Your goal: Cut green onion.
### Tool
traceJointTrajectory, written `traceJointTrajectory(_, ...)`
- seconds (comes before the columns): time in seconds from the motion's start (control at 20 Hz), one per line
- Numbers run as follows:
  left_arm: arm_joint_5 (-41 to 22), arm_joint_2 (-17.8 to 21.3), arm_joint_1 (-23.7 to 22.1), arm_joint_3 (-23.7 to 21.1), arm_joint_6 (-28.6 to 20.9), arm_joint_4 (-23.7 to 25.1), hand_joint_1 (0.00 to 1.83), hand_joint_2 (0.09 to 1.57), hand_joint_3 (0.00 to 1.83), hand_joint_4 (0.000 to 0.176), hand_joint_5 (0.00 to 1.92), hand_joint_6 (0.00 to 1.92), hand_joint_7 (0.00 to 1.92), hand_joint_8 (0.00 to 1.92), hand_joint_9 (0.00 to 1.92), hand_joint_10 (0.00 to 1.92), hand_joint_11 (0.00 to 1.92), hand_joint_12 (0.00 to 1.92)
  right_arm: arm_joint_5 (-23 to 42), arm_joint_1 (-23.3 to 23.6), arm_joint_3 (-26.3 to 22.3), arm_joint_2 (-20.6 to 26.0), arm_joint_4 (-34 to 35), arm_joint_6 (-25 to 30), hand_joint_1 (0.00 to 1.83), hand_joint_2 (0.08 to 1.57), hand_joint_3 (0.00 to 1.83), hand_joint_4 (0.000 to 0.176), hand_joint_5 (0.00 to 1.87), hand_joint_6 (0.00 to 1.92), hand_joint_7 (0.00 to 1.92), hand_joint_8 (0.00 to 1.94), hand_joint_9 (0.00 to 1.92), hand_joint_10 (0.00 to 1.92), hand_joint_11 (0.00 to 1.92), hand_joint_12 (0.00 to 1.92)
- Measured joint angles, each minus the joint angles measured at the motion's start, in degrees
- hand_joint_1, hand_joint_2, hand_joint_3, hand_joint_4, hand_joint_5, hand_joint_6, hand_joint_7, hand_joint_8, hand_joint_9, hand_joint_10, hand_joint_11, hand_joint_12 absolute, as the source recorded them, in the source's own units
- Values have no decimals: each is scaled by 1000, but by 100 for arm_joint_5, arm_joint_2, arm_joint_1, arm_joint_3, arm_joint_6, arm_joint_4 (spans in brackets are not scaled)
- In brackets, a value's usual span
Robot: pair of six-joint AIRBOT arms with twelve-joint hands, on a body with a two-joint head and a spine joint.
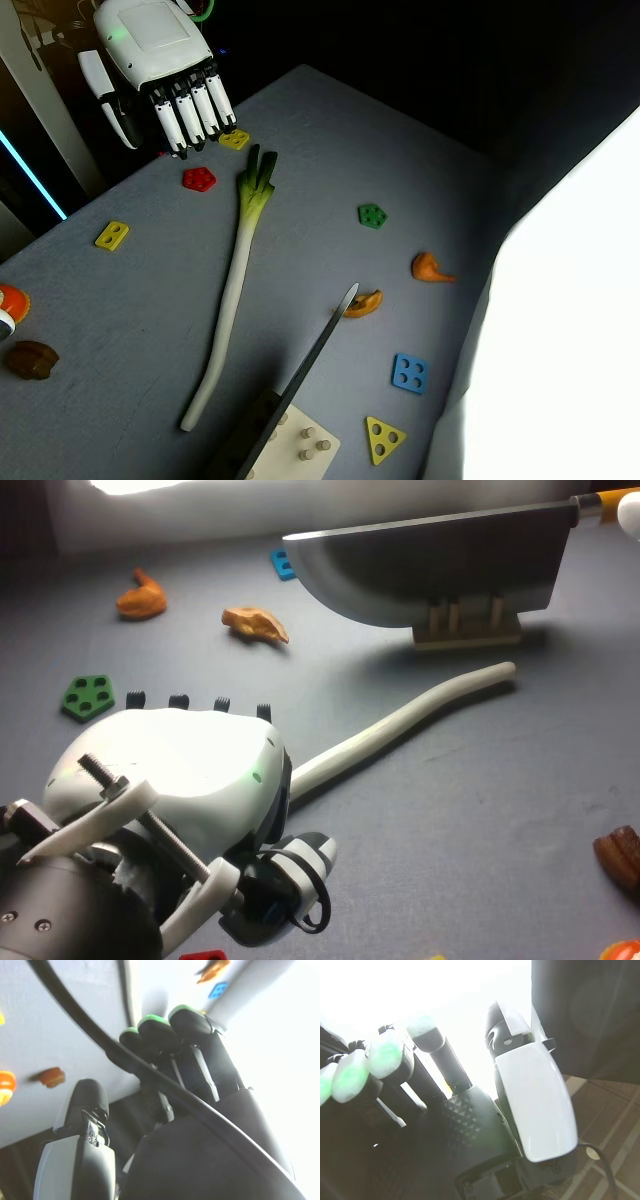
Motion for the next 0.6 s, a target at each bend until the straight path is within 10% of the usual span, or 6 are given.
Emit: traceJointTrajectory(0.6,127,0,-2,28,-162,-101,293,1340,0,76,6,2,51,0,87,0,0,251,-190,44,243,-173,420,-15,127,1194,8,0,0,0,0,0,0,0,0,0)
